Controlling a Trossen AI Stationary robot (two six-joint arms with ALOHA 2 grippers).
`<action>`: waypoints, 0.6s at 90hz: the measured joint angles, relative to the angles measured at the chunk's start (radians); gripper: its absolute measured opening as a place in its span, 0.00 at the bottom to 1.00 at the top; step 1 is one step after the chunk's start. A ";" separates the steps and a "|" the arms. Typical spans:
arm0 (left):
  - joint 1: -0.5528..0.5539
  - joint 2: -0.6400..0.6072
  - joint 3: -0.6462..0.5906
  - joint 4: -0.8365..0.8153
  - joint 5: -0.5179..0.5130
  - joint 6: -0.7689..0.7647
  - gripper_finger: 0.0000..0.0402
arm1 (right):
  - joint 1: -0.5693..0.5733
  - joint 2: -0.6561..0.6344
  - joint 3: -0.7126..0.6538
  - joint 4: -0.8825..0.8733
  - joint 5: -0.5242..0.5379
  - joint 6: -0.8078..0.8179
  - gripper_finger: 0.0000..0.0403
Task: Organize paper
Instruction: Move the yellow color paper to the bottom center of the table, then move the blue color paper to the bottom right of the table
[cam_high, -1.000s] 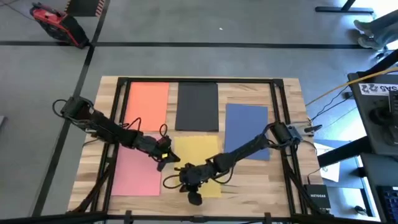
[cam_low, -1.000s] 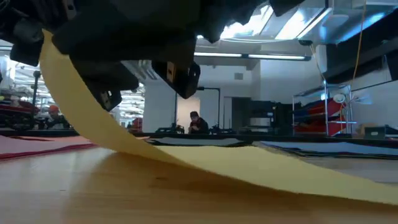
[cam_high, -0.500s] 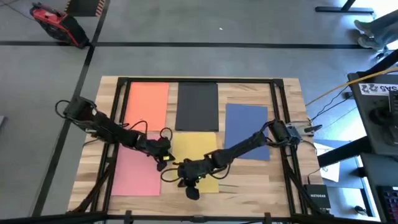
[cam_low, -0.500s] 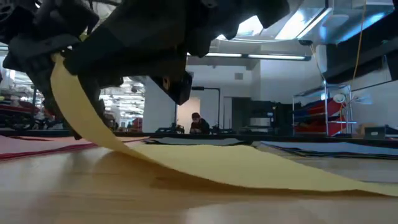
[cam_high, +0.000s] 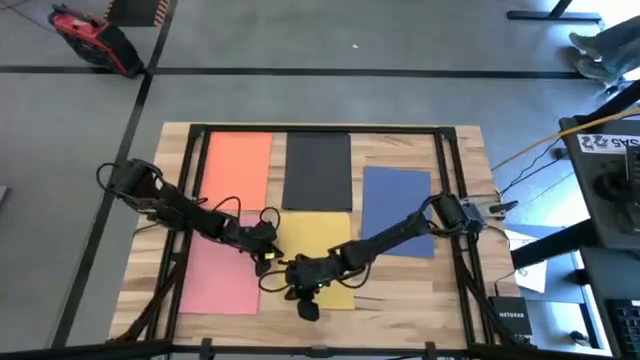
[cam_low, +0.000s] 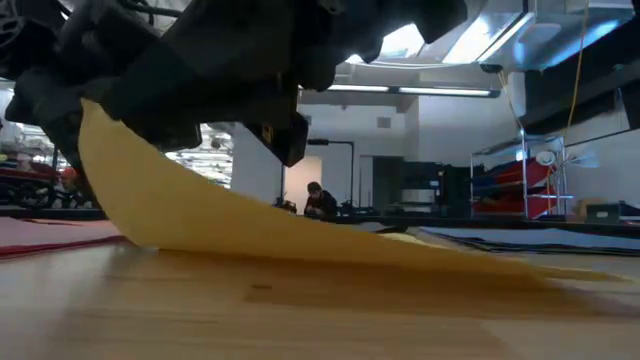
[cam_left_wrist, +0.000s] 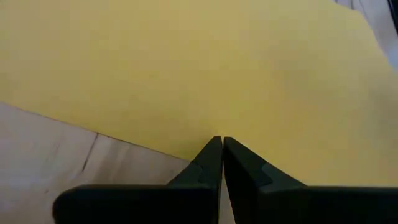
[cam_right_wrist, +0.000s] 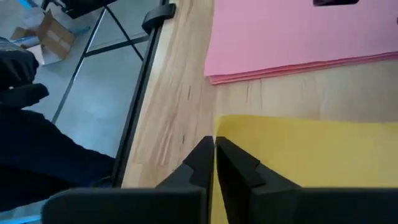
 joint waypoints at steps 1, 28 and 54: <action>0.000 0.000 0.000 -0.001 0.000 0.001 0.00 | 0.000 0.000 0.002 0.000 -0.002 0.003 0.06; -0.004 0.002 -0.001 0.000 0.003 0.017 0.00 | 0.001 0.000 0.085 -0.135 -0.031 0.079 0.19; -0.030 -0.020 0.002 0.002 -0.002 -0.019 0.00 | 0.000 0.000 0.226 -0.411 -0.045 0.011 0.19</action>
